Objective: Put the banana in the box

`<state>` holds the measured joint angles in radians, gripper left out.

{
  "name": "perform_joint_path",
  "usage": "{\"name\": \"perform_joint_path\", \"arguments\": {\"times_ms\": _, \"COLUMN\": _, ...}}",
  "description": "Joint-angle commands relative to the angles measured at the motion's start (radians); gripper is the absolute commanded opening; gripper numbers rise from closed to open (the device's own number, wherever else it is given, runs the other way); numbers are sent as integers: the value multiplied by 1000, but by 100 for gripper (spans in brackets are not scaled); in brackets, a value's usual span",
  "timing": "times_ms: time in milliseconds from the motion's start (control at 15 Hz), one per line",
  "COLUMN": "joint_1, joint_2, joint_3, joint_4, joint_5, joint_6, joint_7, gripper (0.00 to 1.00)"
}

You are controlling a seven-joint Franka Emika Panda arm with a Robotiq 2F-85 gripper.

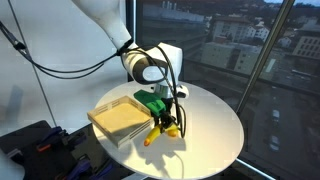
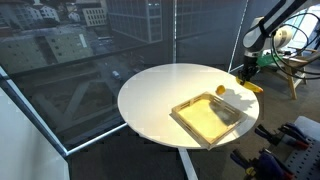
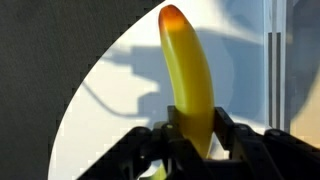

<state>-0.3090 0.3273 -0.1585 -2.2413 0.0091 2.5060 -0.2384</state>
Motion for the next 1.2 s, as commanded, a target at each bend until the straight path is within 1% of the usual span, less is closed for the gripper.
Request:
{"name": "perform_joint_path", "arguments": {"times_ms": 0, "joint_1": 2, "joint_2": -35, "joint_3": 2, "joint_4": 5, "joint_5": 22, "joint_6": -40, "joint_7": -18, "gripper": 15}}
{"name": "perform_joint_path", "arguments": {"times_ms": 1133, "joint_1": 54, "joint_2": -84, "joint_3": 45, "joint_4": -15, "joint_5": 39, "joint_6": -65, "joint_7": -33, "gripper": 15}}
